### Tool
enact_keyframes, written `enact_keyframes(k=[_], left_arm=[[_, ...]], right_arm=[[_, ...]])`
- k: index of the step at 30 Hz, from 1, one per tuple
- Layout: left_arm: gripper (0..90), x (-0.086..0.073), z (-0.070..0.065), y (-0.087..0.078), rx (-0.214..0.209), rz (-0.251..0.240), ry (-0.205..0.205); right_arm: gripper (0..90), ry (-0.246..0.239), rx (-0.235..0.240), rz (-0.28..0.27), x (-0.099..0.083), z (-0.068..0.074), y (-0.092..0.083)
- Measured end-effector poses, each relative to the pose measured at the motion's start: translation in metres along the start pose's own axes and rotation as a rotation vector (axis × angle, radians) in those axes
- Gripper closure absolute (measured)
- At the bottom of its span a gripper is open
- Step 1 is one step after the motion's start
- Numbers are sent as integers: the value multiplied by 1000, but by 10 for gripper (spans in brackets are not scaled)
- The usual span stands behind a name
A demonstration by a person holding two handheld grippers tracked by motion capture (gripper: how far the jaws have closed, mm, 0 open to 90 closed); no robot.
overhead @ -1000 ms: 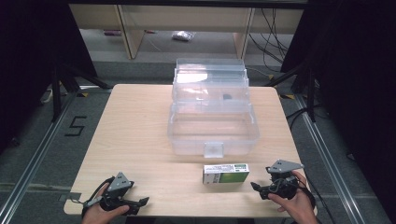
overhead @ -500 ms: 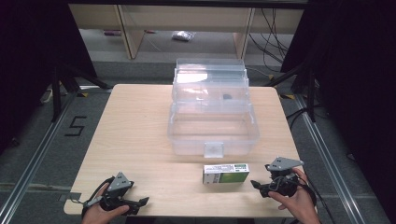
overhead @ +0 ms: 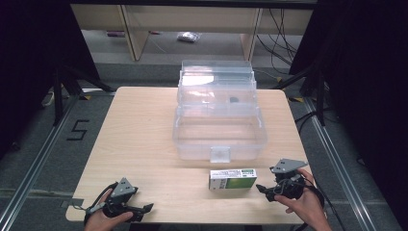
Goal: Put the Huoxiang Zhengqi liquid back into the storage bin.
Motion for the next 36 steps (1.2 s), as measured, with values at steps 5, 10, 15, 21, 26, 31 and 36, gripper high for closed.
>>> enact_keyframes(k=[5,10,15,21,26,31,36], left_arm=[[149,0,0,0,1,-5,-10],[149,-1,0,-2,-12,7,12],[149,1,-1,0,-3,-6,-2],[149,0,0,-1,-1,-3,0],[149,0,-1,-2,-12,3,7],[149,1,-1,-1,-10,-8,-5],[149,1,-1,-1,-11,-6,-2]], right_arm=[[213,-94,2,25,13,4,-2],[202,-156,-1,58,23,11,-3],[204,-196,-1,104,27,18,-1],[201,-274,10,161,36,29,5],[203,-314,19,200,43,38,12],[215,-369,51,231,51,45,20],[232,-408,67,270,55,52,30]])
Point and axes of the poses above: each handheld gripper's, and its own axes: y roughly forward along the jaws, x roughly out of its top, z roughly to its left, the point moved 10 cm from there along y, roughly forward along the jaws, and after that the axes turned 12 degrees about y, right-handed, at the moved point
